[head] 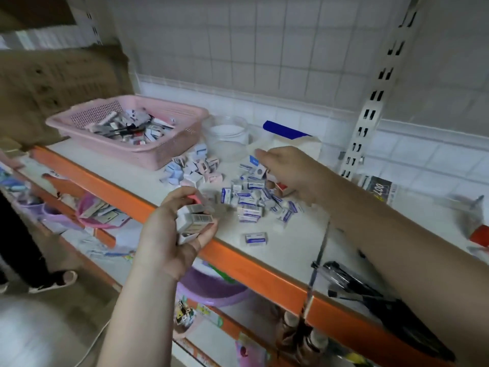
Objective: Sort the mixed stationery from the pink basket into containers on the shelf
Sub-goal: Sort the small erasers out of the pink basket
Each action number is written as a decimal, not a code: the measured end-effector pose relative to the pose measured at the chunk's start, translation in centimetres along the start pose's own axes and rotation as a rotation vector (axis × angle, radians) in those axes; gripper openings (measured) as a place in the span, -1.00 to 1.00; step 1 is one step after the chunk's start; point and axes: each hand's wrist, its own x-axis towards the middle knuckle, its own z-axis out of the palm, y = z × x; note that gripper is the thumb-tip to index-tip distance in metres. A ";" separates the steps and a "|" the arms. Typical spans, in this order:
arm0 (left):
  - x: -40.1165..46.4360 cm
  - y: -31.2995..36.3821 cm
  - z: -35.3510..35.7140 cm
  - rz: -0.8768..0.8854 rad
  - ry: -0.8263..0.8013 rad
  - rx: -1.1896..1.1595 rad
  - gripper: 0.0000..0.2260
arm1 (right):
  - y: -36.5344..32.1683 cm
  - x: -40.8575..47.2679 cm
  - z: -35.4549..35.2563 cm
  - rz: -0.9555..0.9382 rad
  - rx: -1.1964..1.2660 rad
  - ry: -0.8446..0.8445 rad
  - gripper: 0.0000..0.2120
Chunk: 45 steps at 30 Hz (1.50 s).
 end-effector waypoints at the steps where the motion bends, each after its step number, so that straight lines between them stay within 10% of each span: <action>1: 1.1 0.8 -0.7 0.013 0.003 0.009 -0.72 | -0.7 1.1 1.0 -0.001 -0.028 -0.013 -0.72; 20: 17.0 13.9 -5.7 -0.078 -0.556 0.145 -0.78 | -5.6 12.8 11.1 0.081 -0.391 0.126 -0.65; 26: 17.3 12.0 -3.9 0.165 -0.566 0.194 -0.84 | -6.5 8.3 13.5 -0.053 0.111 0.449 -0.79; 37: 17.1 7.1 0.0 -0.491 -0.656 -0.309 -0.84 | -3.7 5.1 15.0 -0.298 -0.300 0.746 -0.79; 45: 15.3 7.4 1.3 -0.574 -0.928 -0.111 -0.83 | -5.0 4.5 10.3 0.131 0.155 0.628 -0.69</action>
